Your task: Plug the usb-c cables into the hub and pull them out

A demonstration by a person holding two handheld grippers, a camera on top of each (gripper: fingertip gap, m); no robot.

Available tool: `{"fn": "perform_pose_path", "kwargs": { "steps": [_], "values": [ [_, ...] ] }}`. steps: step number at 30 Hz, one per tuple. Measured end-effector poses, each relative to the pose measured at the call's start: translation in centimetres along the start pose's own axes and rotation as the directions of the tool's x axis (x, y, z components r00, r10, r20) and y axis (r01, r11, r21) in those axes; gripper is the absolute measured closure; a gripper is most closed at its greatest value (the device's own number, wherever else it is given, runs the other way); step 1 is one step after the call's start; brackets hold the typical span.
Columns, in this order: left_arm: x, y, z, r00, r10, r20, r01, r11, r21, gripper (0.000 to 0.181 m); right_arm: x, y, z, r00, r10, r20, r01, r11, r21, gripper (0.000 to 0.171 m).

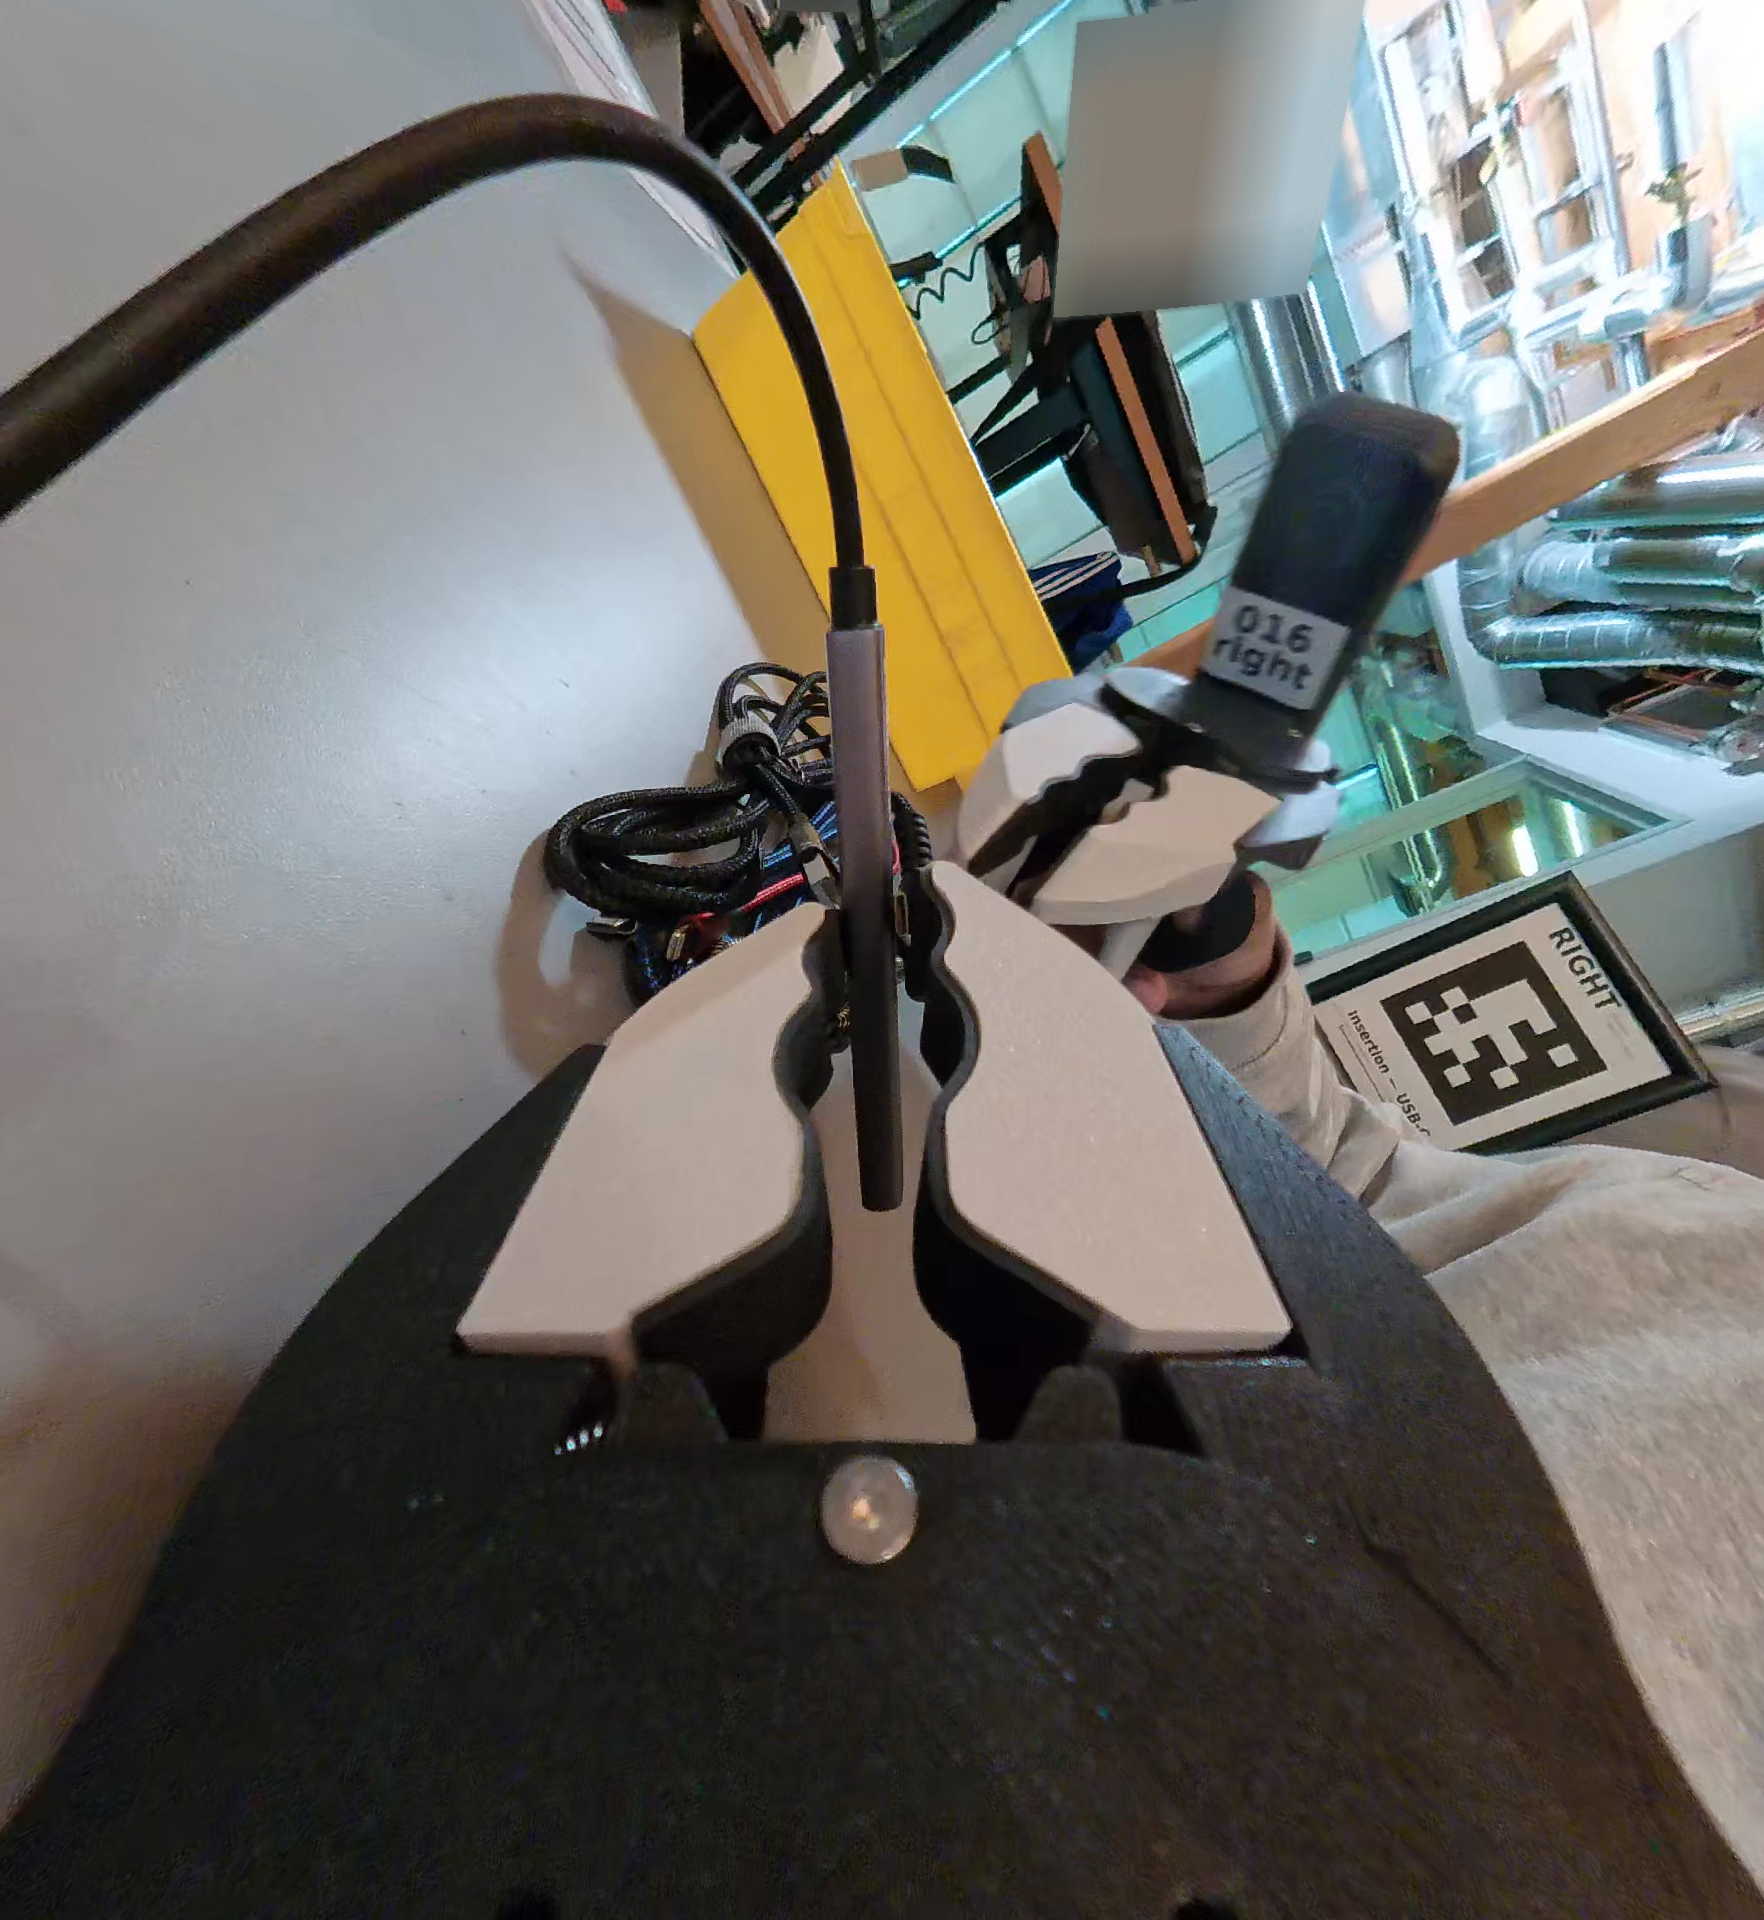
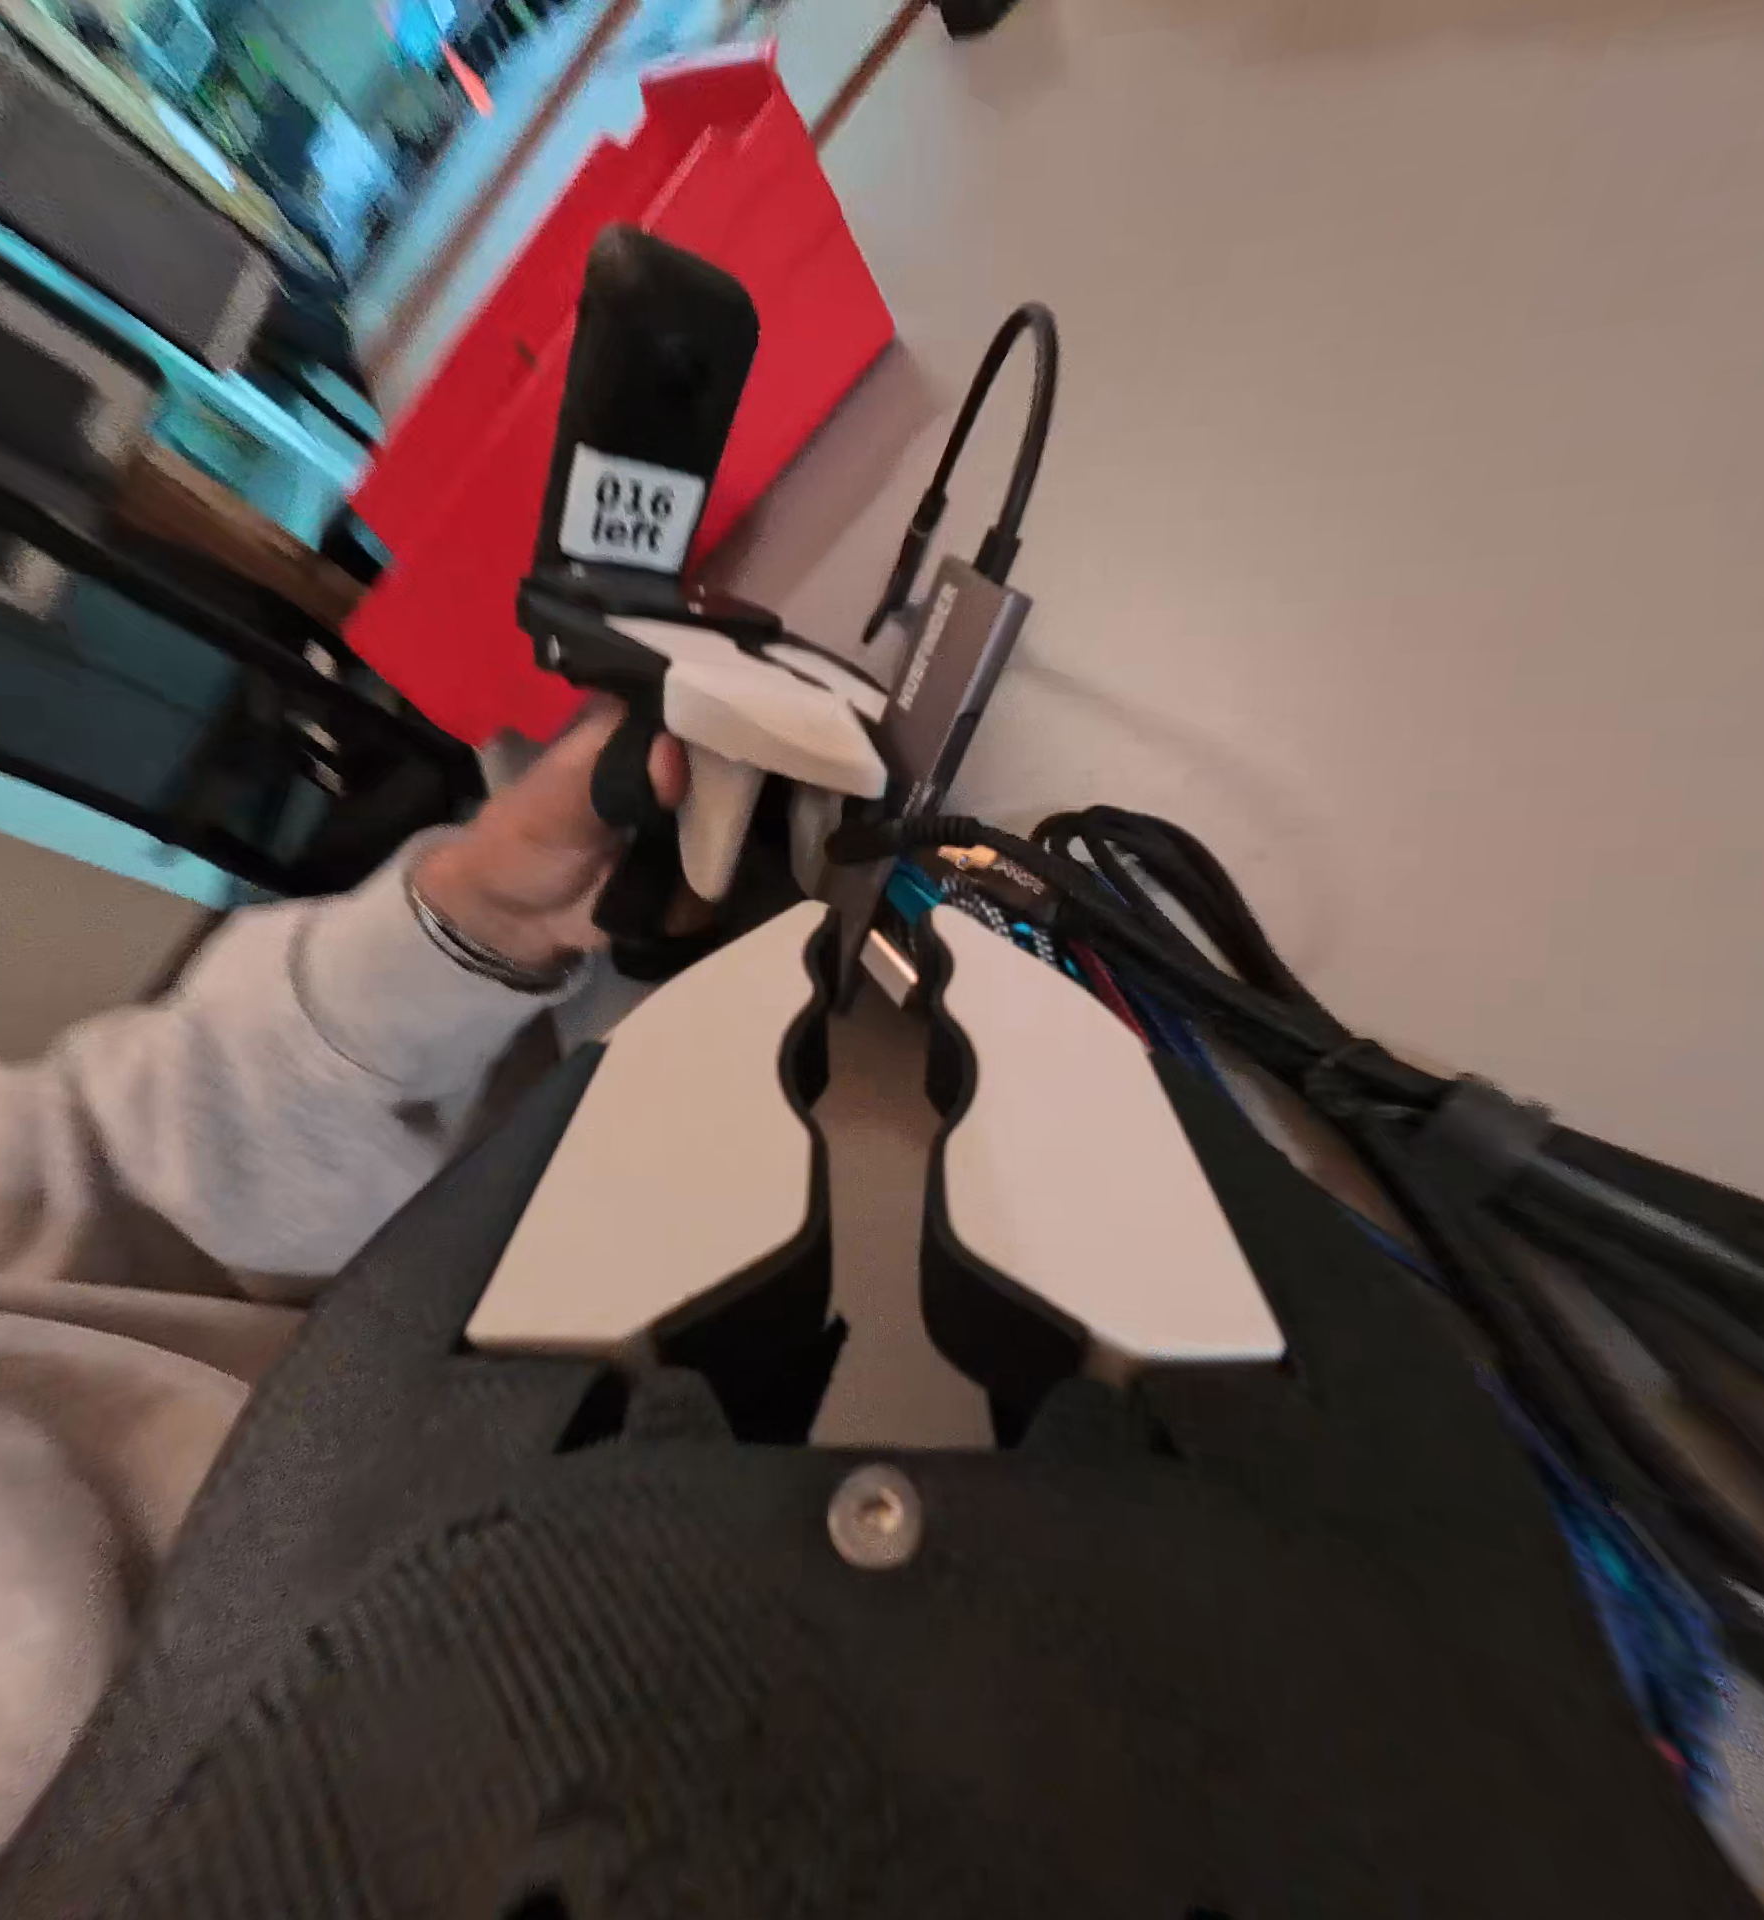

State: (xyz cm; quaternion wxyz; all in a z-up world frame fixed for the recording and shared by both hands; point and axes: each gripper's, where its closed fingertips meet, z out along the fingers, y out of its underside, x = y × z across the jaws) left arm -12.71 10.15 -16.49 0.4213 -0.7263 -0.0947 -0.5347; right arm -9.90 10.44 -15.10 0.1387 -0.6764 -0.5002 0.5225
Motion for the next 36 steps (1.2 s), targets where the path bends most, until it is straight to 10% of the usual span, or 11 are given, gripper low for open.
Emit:
{"fn": "perform_pose_path", "kwargs": {
  "steps": [1, 36],
  "values": [
    [0.1, 0.0, 0.0, 1.0, 0.005, 0.0, -0.005, 1.0, -0.001, 0.168, 0.2, -0.1, 0.4, 0.998, 0.064, 0.025, -0.064, 0.998, 0.023, 0.155],
    [1.4, 2.0, 1.5, 0.991, 0.13, -0.03, -0.133, 0.986, -0.102, 0.172, -0.3, -0.9, 1.1, 0.945, 0.194, 0.262, -0.233, 0.964, 0.128, 0.169]
  ]
}}
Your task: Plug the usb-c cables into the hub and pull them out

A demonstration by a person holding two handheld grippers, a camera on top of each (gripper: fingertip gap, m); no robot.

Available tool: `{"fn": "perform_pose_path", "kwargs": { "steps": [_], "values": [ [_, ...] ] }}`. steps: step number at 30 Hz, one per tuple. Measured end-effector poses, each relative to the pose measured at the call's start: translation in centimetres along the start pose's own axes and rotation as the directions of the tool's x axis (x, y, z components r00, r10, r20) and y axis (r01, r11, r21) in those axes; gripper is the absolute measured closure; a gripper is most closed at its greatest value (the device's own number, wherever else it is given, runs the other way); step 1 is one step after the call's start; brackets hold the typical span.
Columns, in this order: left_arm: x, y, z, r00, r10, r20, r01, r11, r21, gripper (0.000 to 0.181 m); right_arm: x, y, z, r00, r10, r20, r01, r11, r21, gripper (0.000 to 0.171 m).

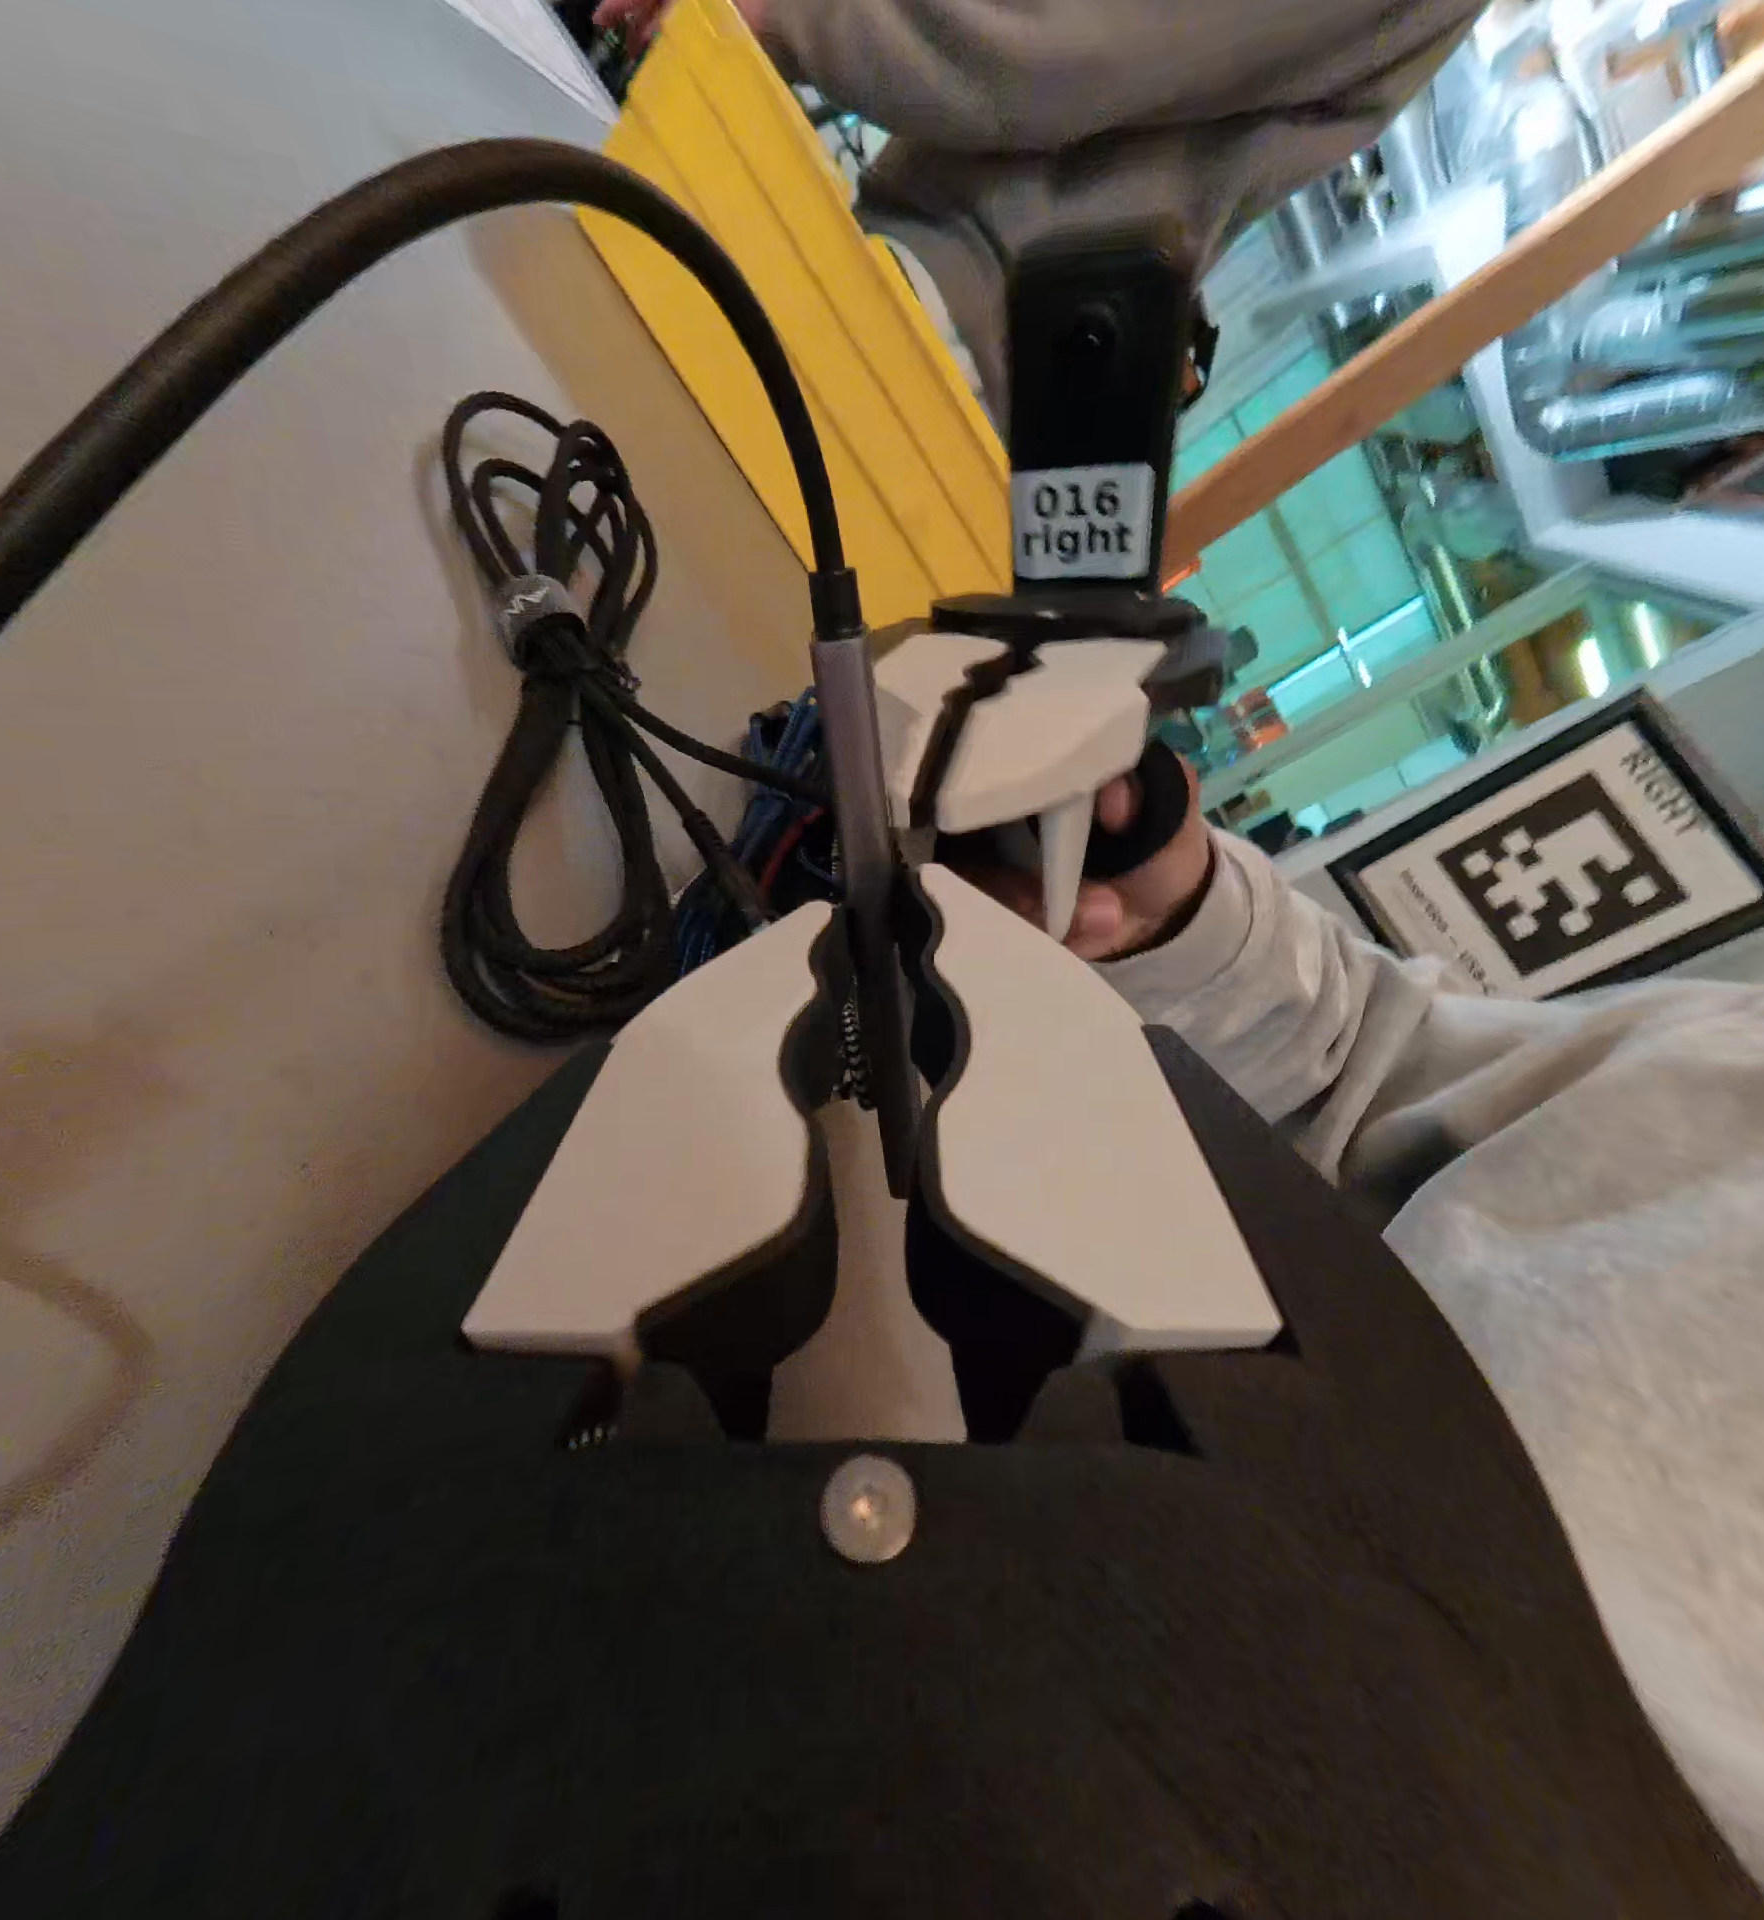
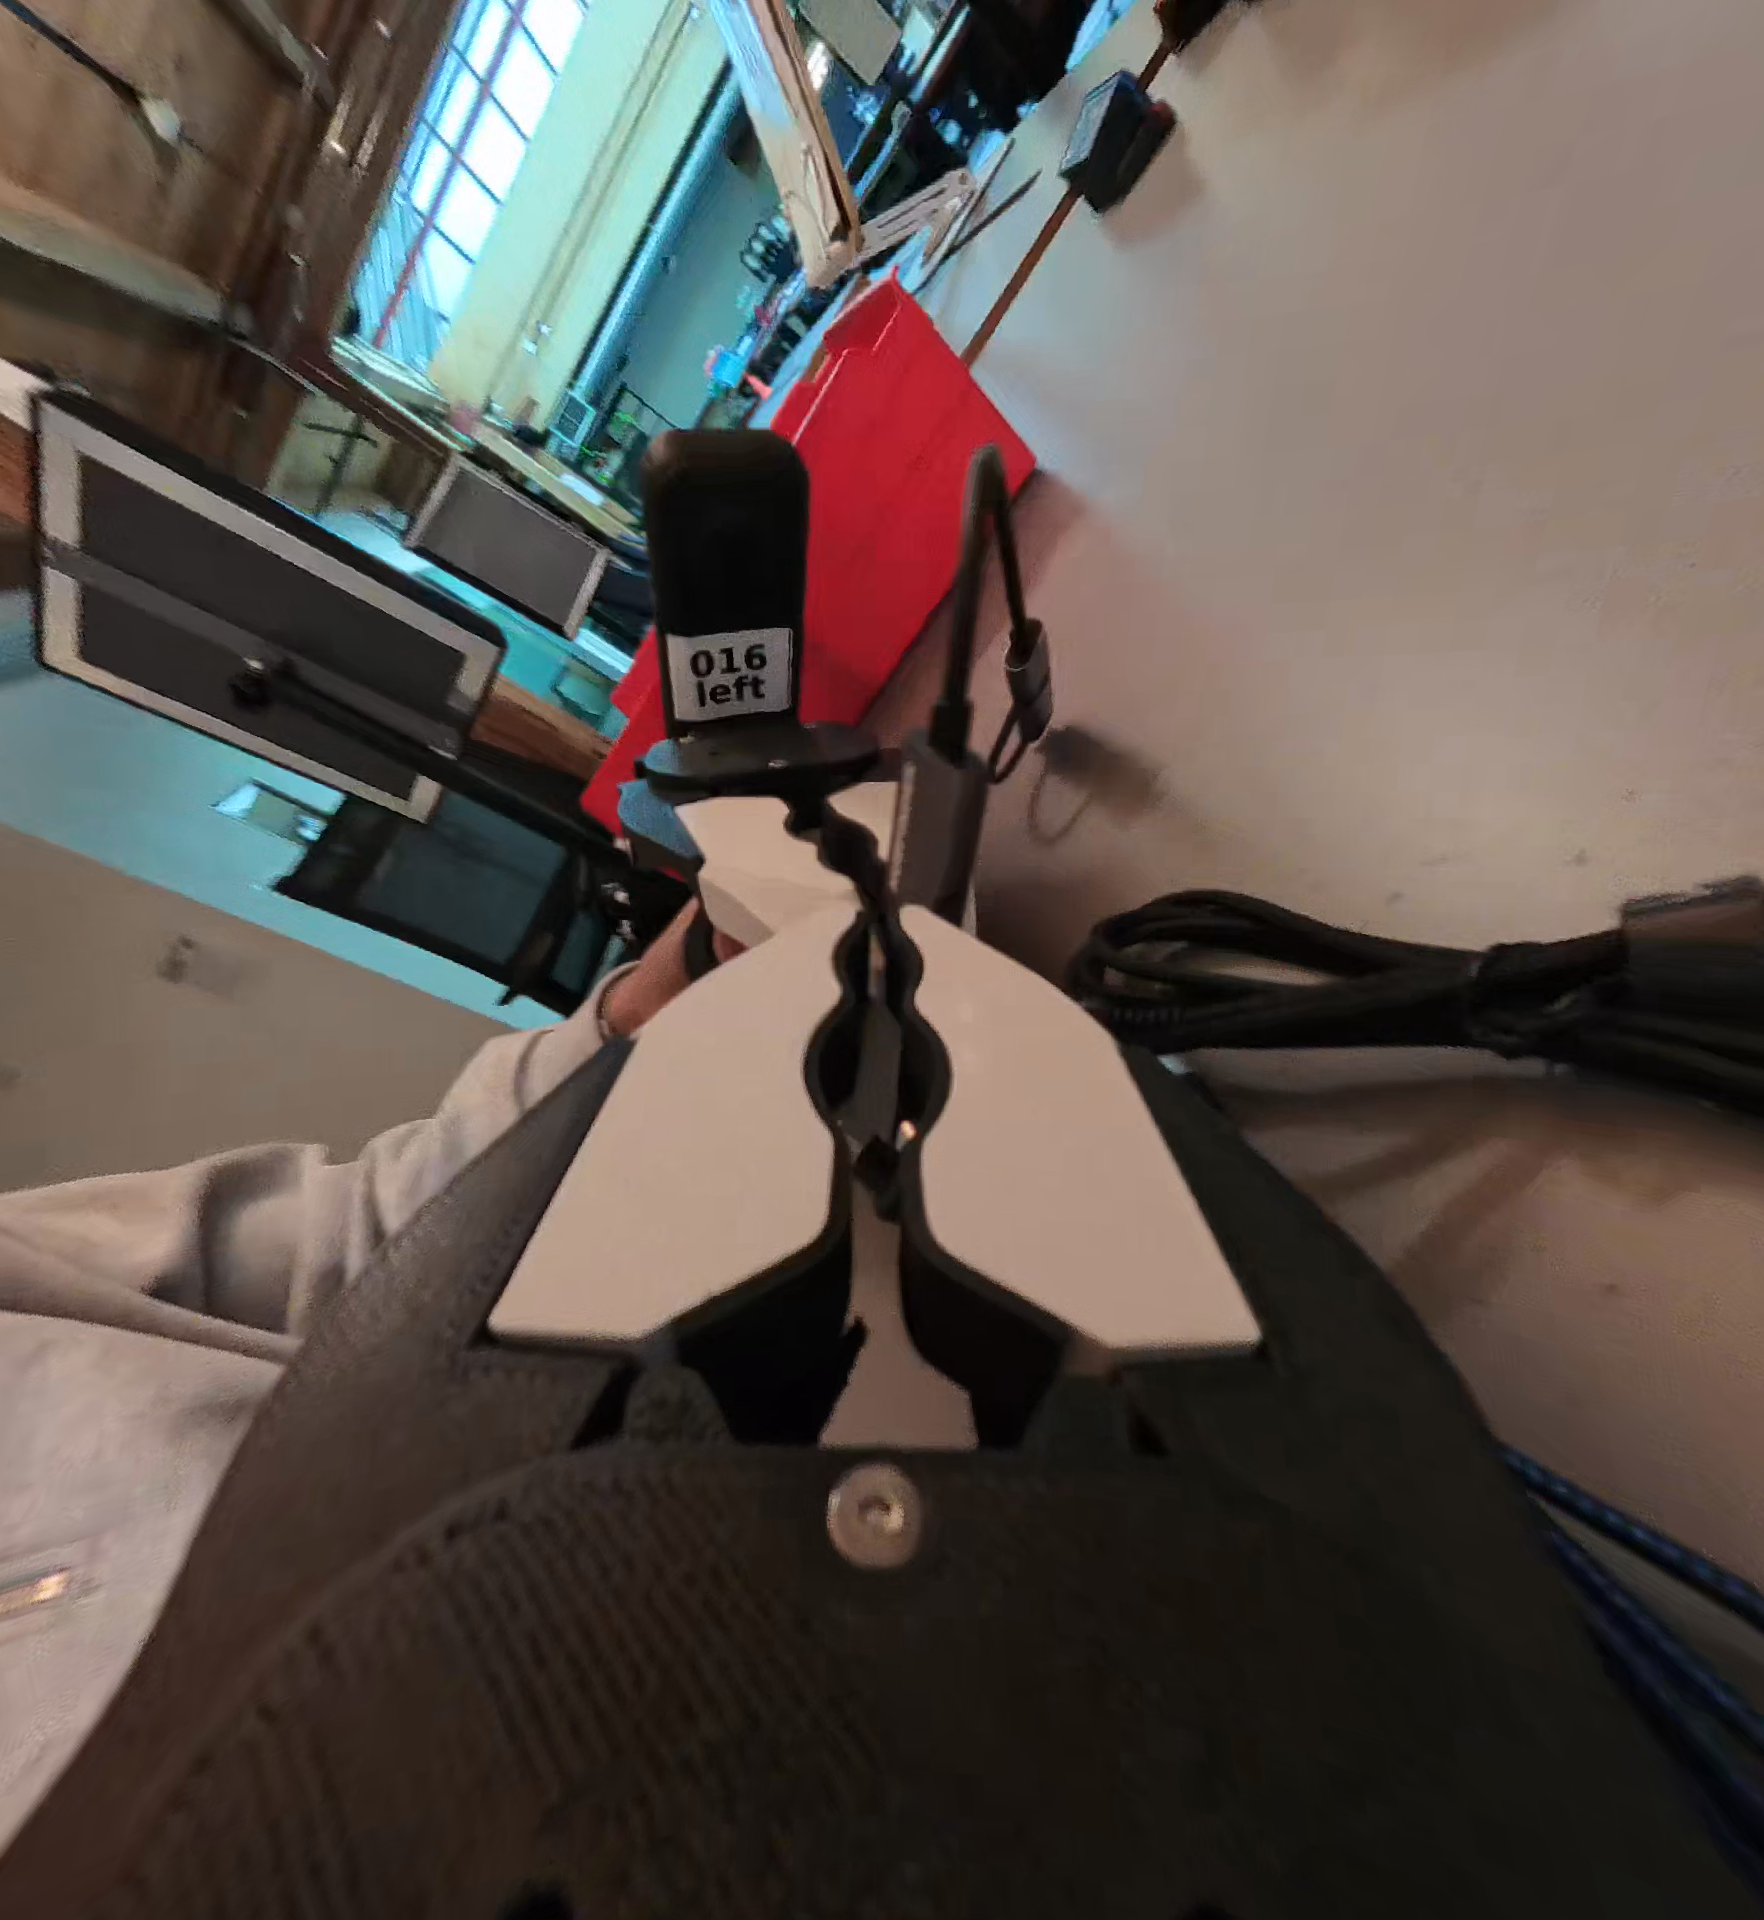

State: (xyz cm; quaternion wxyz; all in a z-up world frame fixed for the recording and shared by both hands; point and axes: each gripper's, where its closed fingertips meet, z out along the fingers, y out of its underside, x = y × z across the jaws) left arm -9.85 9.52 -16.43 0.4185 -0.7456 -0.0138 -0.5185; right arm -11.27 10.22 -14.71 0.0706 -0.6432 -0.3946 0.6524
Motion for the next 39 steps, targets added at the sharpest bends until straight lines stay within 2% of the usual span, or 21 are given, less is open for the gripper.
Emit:
{"fn": "perform_pose_path", "kwargs": {
  "steps": [2, 5, 8, 10, 15, 18, 21, 26, 27, 29, 35, 39],
  "values": [
    [-0.1, -0.4, -0.2, 0.999, -0.039, -0.018, 0.04, 0.999, 0.021, 0.172, -0.2, -0.1, -0.1, 0.998, -0.059, -0.027, 0.059, 0.998, 0.002, 0.163],
    [-0.1, -0.9, -0.7, 0.998, -0.054, -0.034, 0.056, 0.997, 0.053, 0.172, 0.0, -1.9, -1.3, 0.989, -0.121, -0.088, 0.128, 0.988, 0.082, 0.163],
    [-0.1, -0.7, -0.6, 0.998, -0.051, -0.032, 0.052, 0.998, 0.045, 0.172, 0.9, -1.4, -2.4, 0.989, -0.103, -0.106, 0.101, 0.995, -0.02, 0.162],
    [-0.1, -0.6, -0.6, 0.998, -0.051, -0.031, 0.052, 0.998, 0.038, 0.172, 1.7, -0.2, -2.9, 0.992, -0.05, -0.114, 0.037, 0.993, -0.11, 0.152],
    [-0.2, -0.5, -0.5, 0.998, -0.06, -0.03, 0.06, 0.998, 0.027, 0.171, 2.6, 0.9, -3.3, 0.993, 0.057, -0.108, -0.075, 0.981, -0.176, 0.15],
    [-0.3, -0.4, -0.4, 0.998, -0.06, -0.018, 0.06, 0.998, 0.019, 0.172, 2.7, 1.5, -3.8, 0.993, 0.063, -0.098, -0.084, 0.97, -0.227, 0.151],
    [-0.4, -0.1, -0.2, 0.999, -0.053, -0.008, 0.053, 0.999, 0.004, 0.171, 2.3, 1.6, -3.2, 0.994, 0.087, -0.064, -0.099, 0.972, -0.214, 0.15],
    [-0.4, 0.1, -0.1, 0.999, -0.044, 0.0, 0.044, 0.999, -0.014, 0.172, 1.7, 2.6, -1.9, 0.998, 0.011, -0.067, -0.028, 0.967, -0.253, 0.15],
    [-0.4, 0.2, 0.0, 0.999, -0.042, -0.001, 0.042, 0.999, -0.023, 0.172, 1.9, 2.6, -1.8, 0.996, -0.009, -0.085, -0.012, 0.968, -0.251, 0.159],
    [-0.4, 0.3, 0.0, 0.999, -0.039, 0.004, 0.039, 0.999, -0.028, 0.172, 1.8, 2.4, -1.6, 0.996, -0.04, -0.085, 0.019, 0.972, -0.234, 0.162],
    [0.5, 0.9, 0.1, 0.998, -0.021, -0.061, 0.017, 0.998, -0.068, 0.172, 1.3, -0.8, -3.0, 0.99, -0.086, -0.112, 0.075, 0.993, -0.095, 0.164],
    [0.8, 1.3, 0.3, 0.997, -0.012, -0.074, 0.005, 0.996, -0.091, 0.172, 1.3, -0.8, -2.7, 0.961, -0.179, -0.209, 0.157, 0.981, -0.117, 0.164]
  ]
}}
